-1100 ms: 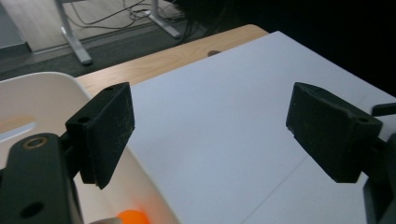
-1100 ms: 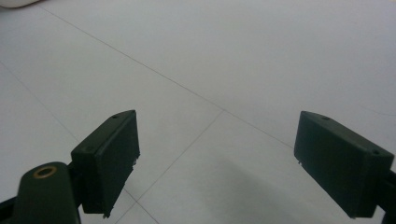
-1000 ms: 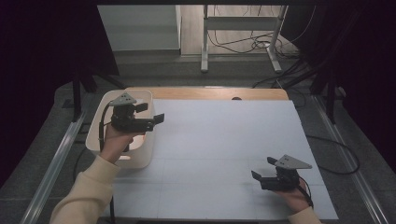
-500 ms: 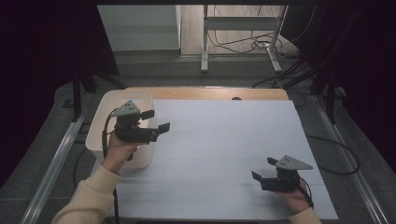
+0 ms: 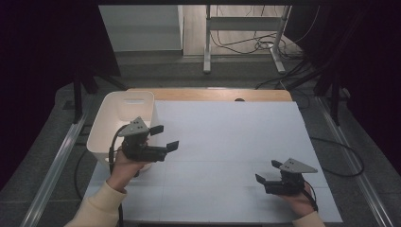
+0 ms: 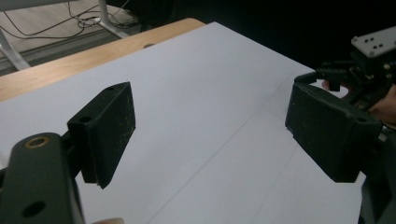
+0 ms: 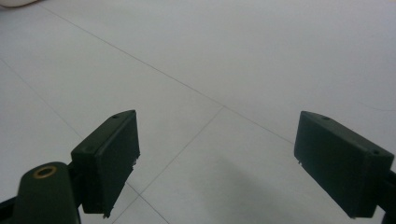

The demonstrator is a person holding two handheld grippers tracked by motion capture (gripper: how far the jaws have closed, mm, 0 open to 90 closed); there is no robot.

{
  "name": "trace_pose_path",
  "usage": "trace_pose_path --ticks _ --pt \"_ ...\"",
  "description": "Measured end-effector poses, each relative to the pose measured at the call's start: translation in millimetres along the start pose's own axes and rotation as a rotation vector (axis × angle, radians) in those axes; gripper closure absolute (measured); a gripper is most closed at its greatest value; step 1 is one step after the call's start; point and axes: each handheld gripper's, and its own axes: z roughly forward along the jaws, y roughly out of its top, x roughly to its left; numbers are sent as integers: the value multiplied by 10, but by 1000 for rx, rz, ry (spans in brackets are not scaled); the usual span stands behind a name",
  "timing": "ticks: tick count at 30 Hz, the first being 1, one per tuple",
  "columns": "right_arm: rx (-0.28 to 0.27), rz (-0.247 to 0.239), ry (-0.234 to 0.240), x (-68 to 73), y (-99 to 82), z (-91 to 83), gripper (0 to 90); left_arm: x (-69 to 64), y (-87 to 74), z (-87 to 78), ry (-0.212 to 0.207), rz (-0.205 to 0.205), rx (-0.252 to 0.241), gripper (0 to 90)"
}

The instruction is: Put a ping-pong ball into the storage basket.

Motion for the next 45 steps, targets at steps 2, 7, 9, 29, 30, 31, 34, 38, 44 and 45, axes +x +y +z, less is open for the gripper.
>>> trace_pose_path --ticks 2,7,9,29,30,31,34,38,44,45 --pt "0 0 -1 0 0 1 146 -55 -38 30 -4 17 16 170" --pt "0 2 1 2 0 1 146 -156 -149 107 -18 33 40 167" --pt "0 2 2 0 -1 -2 146 -180 -188 125 -13 38 41 168" --pt "-2 -2 10 4 -4 2 146 -211 -778 251 -6 -8 68 172" --pt "-1 -2 10 4 -4 2 146 -201 -804 249 -4 -13 67 173" --pt "-1 -2 10 5 -4 3 146 -191 -826 248 1 -15 66 173" --pt "-2 -5 12 9 -2 -1 146 -156 -885 244 13 -12 67 172" --pt "-1 -6 13 7 -3 -3 146 -133 -950 244 29 -1 75 173" --pt "-4 -6 22 10 -4 -3 146 -84 -1086 214 40 -18 88 172" --pt "-4 -7 22 11 -4 -2 146 -79 -1107 213 46 -14 93 172"
